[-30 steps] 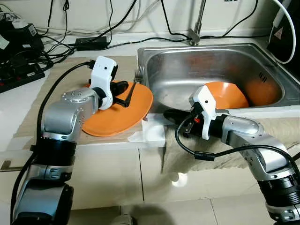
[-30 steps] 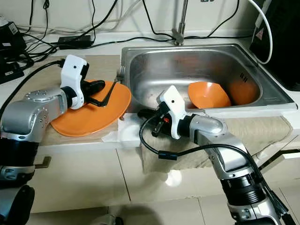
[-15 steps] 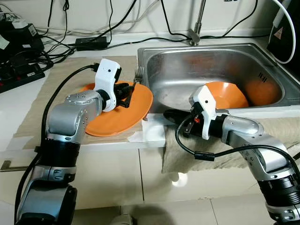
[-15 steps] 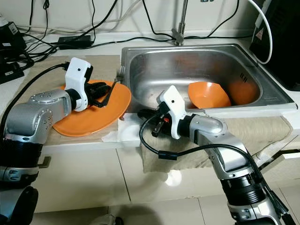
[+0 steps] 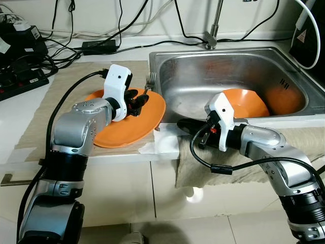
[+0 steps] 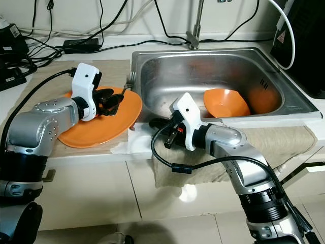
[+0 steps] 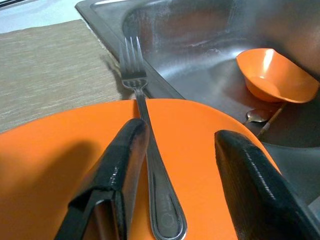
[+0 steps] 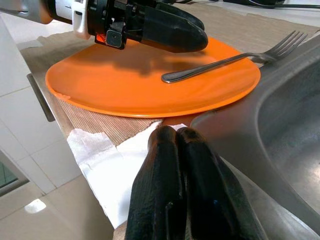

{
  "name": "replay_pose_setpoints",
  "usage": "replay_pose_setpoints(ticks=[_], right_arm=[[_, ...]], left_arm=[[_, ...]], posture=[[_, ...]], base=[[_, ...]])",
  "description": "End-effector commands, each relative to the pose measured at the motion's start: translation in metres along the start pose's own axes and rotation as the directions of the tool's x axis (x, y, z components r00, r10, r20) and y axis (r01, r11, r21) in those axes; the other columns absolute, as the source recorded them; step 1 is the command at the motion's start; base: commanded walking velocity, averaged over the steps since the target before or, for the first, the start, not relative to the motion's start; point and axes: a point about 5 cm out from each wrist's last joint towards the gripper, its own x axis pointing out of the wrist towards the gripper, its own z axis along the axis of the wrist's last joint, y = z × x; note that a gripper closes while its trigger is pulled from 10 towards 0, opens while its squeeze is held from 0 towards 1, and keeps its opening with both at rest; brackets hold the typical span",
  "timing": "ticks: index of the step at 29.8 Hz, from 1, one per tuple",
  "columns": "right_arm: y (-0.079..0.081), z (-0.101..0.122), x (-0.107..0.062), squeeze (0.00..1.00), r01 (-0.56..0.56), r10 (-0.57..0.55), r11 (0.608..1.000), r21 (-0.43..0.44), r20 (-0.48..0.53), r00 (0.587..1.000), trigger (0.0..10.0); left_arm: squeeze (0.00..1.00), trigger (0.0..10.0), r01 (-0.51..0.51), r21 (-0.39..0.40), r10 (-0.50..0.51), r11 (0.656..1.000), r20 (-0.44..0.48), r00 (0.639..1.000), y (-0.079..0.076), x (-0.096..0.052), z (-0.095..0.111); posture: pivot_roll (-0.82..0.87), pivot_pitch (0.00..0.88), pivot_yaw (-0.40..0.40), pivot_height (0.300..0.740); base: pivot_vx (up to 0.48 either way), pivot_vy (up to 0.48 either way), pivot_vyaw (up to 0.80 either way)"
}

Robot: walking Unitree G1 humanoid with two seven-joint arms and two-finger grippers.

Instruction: Kitchen organization

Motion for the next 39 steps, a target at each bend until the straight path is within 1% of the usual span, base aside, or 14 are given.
replay_pose_setpoints(ticks=[1, 8, 11, 12, 13, 14, 15, 16, 26, 28, 30, 31, 38, 39], right_arm=[[-0.002, 0.005, -0.001, 0.00, 0.011, -0.011, 1.000, -0.018, 0.007, 1.000, 10.0], [-0.002, 0.004, -0.001, 0.00, 0.013, -0.013, 1.000, -0.017, 0.006, 1.000, 10.0], [-0.002, 0.005, -0.001, 0.00, 0.011, -0.011, 1.000, -0.016, 0.007, 1.000, 10.0], [-0.002, 0.005, 0.000, 0.00, 0.011, -0.010, 1.000, -0.016, 0.008, 1.000, 10.0], [-0.002, 0.005, 0.000, 0.00, 0.011, -0.010, 1.000, -0.016, 0.008, 1.000, 10.0], [-0.002, 0.005, 0.000, 0.00, 0.010, -0.009, 1.000, -0.016, 0.010, 1.000, 10.0], [-0.002, 0.005, 0.000, 0.00, 0.010, -0.009, 1.000, -0.016, 0.010, 1.000, 10.0], [-0.001, 0.006, 0.001, 0.00, 0.009, -0.009, 1.000, -0.016, 0.011, 1.000, 10.0], [-0.001, 0.006, 0.001, 0.00, 0.015, -0.014, 1.000, -0.016, 0.014, 1.000, 10.0], [-0.001, 0.006, 0.000, 0.00, 0.016, -0.016, 1.000, -0.015, 0.014, 1.000, 10.0], [-0.001, 0.006, 0.000, 0.00, 0.017, -0.017, 1.000, -0.014, 0.014, 1.000, 10.0], [-0.001, 0.006, 0.000, 0.00, 0.017, -0.017, 1.000, -0.014, 0.014, 1.000, 10.0], [-0.001, 0.006, 0.001, 0.00, 0.016, -0.015, 1.000, -0.013, 0.014, 1.000, 10.0], [-0.001, 0.005, 0.001, 0.00, 0.015, -0.015, 1.000, -0.013, 0.013, 1.000, 10.0]], left_arm=[[1.00, 10.0, -0.004, -0.003, 0.004, 1.000, -0.021, 1.000, 0.001, 0.002, -0.006], [1.00, 10.0, -0.009, 0.004, 0.009, 1.000, -0.027, 1.000, 0.002, 0.003, -0.008], [1.00, 10.0, -0.007, 0.008, 0.008, 1.000, -0.066, 0.998, 0.000, 0.007, -0.013], [1.00, 10.0, 0.007, -0.004, -0.007, 1.000, -0.089, 0.996, -0.002, 0.011, -0.015], [1.00, 10.0, 0.007, -0.004, -0.007, 1.000, -0.089, 0.996, -0.002, 0.011, -0.015], [0.26, 10.0, 0.009, -0.015, -0.010, 1.000, -0.091, 0.996, -0.002, 0.015, -0.014], [0.26, 10.0, 0.009, -0.015, -0.010, 1.000, -0.091, 0.996, -0.002, 0.015, -0.014], [0.00, 10.0, 0.007, -0.040, -0.011, 0.999, -0.085, 0.996, -0.002, 0.018, -0.011], [0.00, 10.0, 0.011, -0.053, -0.014, 0.999, -0.061, 0.998, -0.004, 0.024, -0.002], [0.00, 10.0, 0.001, -0.035, -0.005, 0.999, -0.093, 0.996, -0.003, 0.026, -0.007], [0.00, 10.0, 0.000, -0.030, -0.003, 1.000, -0.106, 0.994, -0.003, 0.026, -0.010], [0.00, 10.0, 0.000, -0.030, -0.003, 1.000, -0.106, 0.994, -0.003, 0.026, -0.010], [0.00, 10.0, -0.002, -0.020, -0.002, 1.000, -0.190, 0.982, -0.002, 0.027, -0.026], [0.00, 10.0, -0.010, -0.021, 0.005, 1.000, -0.211, 0.977, 0.000, 0.026, -0.030]], posture=[[0.06, 0.011, 0.042, 0.740], [0.06, 0.013, 0.042, 0.740], [0.06, 0.014, 0.041, 0.740], [0.06, 0.015, 0.039, 0.740], [0.06, 0.015, 0.039, 0.740], [0.06, 0.016, 0.039, 0.740], [0.06, 0.016, 0.039, 0.740], [0.06, 0.016, 0.041, 0.740], [0.05, 0.018, 0.047, 0.740], [0.05, 0.020, 0.048, 0.740], [0.05, 0.020, 0.048, 0.740], [0.05, 0.020, 0.048, 0.740], [0.06, 0.022, 0.047, 0.740], [0.05, 0.022, 0.050, 0.740]], base=[[0.000, 0.000, 0.00], [0.000, 0.000, 0.00], [0.000, 0.000, 0.00], [0.000, 0.000, 0.00], [0.000, 0.000, 0.00], [0.000, 0.000, 0.00], [0.000, 0.000, 0.00], [0.000, 0.000, 0.00], [0.000, 0.000, 0.00], [0.000, 0.000, 0.00], [0.000, 0.000, 0.00], [0.000, 0.000, 0.00], [0.000, 0.000, 0.00], [0.000, 0.000, 0.00]])
